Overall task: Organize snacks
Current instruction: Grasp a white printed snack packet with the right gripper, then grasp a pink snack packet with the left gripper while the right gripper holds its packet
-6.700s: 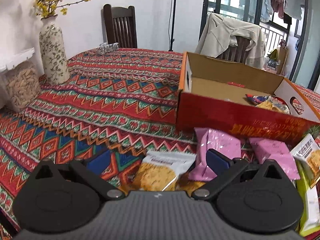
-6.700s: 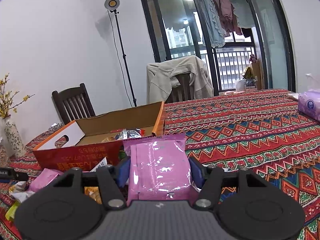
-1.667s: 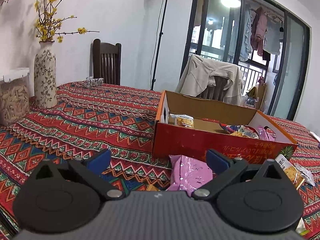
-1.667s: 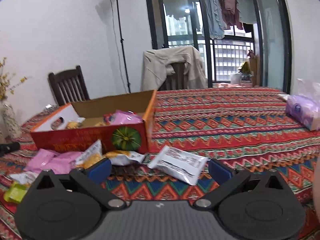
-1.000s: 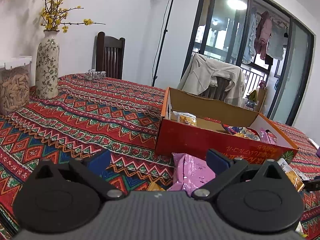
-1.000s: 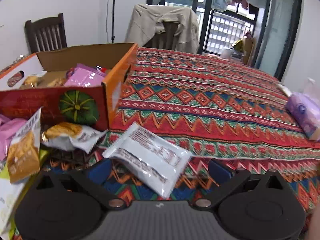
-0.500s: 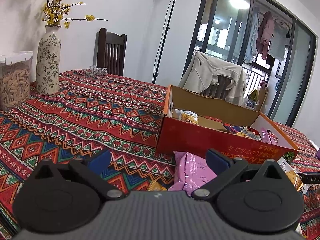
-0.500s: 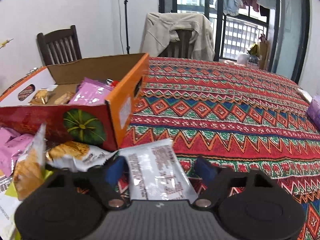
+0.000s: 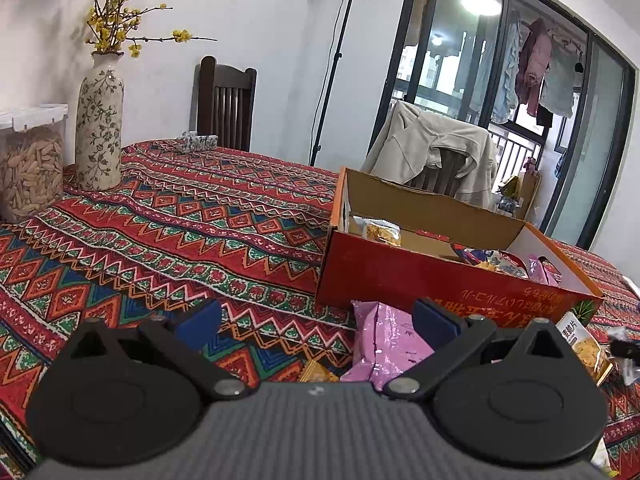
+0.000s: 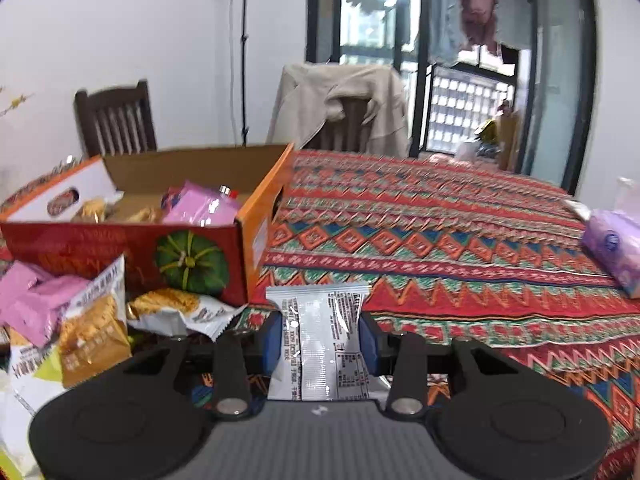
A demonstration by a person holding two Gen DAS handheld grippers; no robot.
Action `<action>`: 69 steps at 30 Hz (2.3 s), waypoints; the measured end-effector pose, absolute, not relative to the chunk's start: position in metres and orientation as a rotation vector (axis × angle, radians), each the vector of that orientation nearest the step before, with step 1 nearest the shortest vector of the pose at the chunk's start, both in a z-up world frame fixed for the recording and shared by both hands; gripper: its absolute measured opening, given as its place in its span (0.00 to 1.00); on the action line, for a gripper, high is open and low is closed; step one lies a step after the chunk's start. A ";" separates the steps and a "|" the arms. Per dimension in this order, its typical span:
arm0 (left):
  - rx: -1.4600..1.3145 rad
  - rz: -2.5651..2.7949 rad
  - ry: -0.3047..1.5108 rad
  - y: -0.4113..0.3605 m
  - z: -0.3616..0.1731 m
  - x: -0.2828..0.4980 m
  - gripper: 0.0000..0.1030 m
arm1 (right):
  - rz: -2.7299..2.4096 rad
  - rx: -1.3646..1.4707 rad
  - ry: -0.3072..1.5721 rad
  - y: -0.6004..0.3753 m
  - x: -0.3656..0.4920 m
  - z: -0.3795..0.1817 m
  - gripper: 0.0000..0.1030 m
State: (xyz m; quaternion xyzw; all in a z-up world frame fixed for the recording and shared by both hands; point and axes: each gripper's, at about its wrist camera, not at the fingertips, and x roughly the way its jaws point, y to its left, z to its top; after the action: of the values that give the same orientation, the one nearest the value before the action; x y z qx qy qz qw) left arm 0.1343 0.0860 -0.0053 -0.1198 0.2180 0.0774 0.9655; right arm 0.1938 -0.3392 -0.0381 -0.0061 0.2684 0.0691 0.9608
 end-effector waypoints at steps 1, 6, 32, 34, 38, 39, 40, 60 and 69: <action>-0.243 0.157 0.443 0.086 -0.006 0.135 1.00 | 0.132 -0.001 0.526 -0.340 0.188 -0.036 0.38; -0.232 0.164 0.456 0.085 -0.007 0.137 1.00 | 0.131 0.067 0.453 -0.339 0.160 -0.029 0.38; -0.152 0.130 0.631 0.060 -0.010 0.120 1.00 | 0.170 0.087 0.389 -0.333 0.140 -0.037 0.38; -0.151 0.115 0.635 0.060 -0.006 0.124 1.00 | 0.171 0.089 0.388 -0.333 0.140 -0.037 0.38; -0.068 0.123 0.637 0.048 0.005 0.140 1.00 | 0.171 0.091 0.390 -0.334 0.141 -0.037 0.38; -0.059 0.116 0.635 0.045 0.007 0.145 1.00 | 0.172 0.092 0.390 -0.334 0.141 -0.037 0.38; -0.049 0.105 0.635 0.041 0.009 0.150 1.00 | 0.172 0.092 0.390 -0.335 0.141 -0.037 0.38; -0.021 0.114 0.803 0.018 -0.017 0.206 0.61 | 0.176 0.101 0.395 -0.336 0.142 -0.038 0.38; -0.076 0.117 0.745 0.024 -0.010 0.187 0.61 | 0.177 0.100 0.394 -0.335 0.142 -0.038 0.38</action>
State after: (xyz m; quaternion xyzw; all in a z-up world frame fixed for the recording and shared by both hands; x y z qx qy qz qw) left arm 0.1867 0.0241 -0.0102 -0.0372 0.3637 0.0570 0.9290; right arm 0.1423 -0.3354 -0.0384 0.0494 0.1954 0.0876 0.9755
